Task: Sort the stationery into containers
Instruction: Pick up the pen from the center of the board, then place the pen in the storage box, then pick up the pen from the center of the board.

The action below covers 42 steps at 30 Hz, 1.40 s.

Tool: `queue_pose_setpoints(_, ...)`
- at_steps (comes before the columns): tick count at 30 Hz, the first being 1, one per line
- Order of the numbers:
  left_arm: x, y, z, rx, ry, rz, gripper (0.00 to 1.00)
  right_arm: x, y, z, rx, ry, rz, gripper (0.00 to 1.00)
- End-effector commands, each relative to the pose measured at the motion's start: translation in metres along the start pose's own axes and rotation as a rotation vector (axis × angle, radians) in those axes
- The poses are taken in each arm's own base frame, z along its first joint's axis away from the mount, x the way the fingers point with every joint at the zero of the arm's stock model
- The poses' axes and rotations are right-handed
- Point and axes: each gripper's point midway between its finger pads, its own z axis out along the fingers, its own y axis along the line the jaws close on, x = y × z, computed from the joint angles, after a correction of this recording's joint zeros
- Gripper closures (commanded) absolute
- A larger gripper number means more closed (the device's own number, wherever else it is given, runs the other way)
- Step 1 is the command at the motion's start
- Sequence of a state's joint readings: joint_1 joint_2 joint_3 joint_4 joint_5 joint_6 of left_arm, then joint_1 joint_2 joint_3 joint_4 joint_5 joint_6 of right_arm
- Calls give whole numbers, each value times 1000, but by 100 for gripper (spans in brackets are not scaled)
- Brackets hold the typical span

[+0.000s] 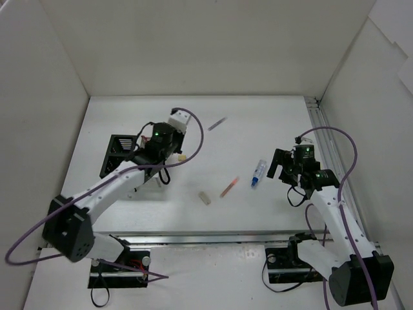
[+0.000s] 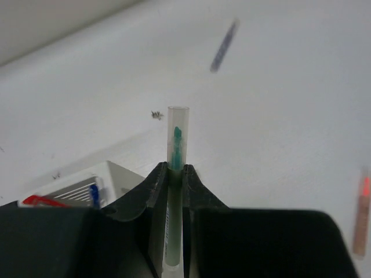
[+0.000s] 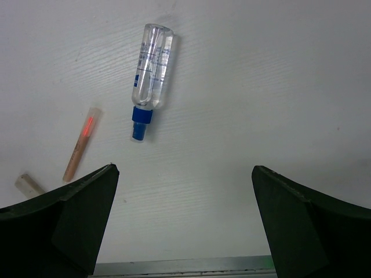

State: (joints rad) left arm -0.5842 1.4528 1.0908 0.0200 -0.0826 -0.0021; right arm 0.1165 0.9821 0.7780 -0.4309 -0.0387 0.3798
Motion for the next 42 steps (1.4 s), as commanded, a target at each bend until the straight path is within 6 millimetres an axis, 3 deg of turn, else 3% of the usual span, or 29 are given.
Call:
queue_pose_setpoints(1,-59,26,-47,-103,-272,-162,100,-23,8,-11,-33,-72,-3,2)
queue_pose_setpoints(4,-50,60,-77,-229,-347,-265,100,-23,9,-12,-41,-79,-4,2)
queue_pose_setpoints(9,-5,117,-99,-441,-355,-459,100,-24,10,-13,-51,-88,-6,2)
queue_pose_setpoints(13,16,124,-95,-468,-345,-544,100,-24,10,-13,-56,-89,-5,2)
queue_pose_setpoints(19,45,116,-89,-454,-306,-592,100,-22,10,-12,-55,-86,-4,2)
queue_pose_setpoints(23,51,108,-93,-429,-298,-606,69,-22,10,-11,-58,-85,-10,2)
queue_pose_setpoints(25,46,103,-96,-410,-302,-588,51,-23,12,-11,-65,-86,-11,2)
queue_pose_setpoints(26,38,102,-99,-401,-318,-577,47,-23,12,-11,-66,-87,-9,2)
queue_pose_setpoints(27,33,97,-100,-388,-315,-552,42,-25,13,-12,-70,-93,-11,2)
queue_pose_setpoints(28,32,94,-100,-379,-303,-532,27,-27,15,-13,-78,-98,-11,2)
queue_pose_setpoints(30,13,83,-100,-338,-307,-498,8,-31,17,-14,-79,-109,8,2)
queue_pose_setpoints(31,19,76,-99,-319,-273,-469,0,-34,16,-12,-67,-116,21,2)
queue_pose_setpoints(32,-4,67,-92,-269,-277,-447,0,-37,15,-12,-56,-119,46,2)
queue_pose_setpoints(35,-26,19,-70,-85,-206,-307,0,-42,11,-6,-11,-118,92,2)
queue_pose_setpoints(36,-26,-3,-65,2,-164,-212,0,-41,11,-3,-5,-109,101,2)
queue_pose_setpoints(37,-14,-23,-45,64,-97,-162,0,-40,10,1,4,-93,111,2)
queue_pose_setpoints(38,-27,-47,-40,177,-100,-128,0,-42,10,2,8,-92,125,2)
queue_pose_setpoints(41,-17,-101,-11,349,-19,-28,0,-42,4,11,35,-65,143,2)
queue_pose_setpoints(42,-6,-111,-6,367,41,-8,0,-40,4,13,35,-55,149,2)
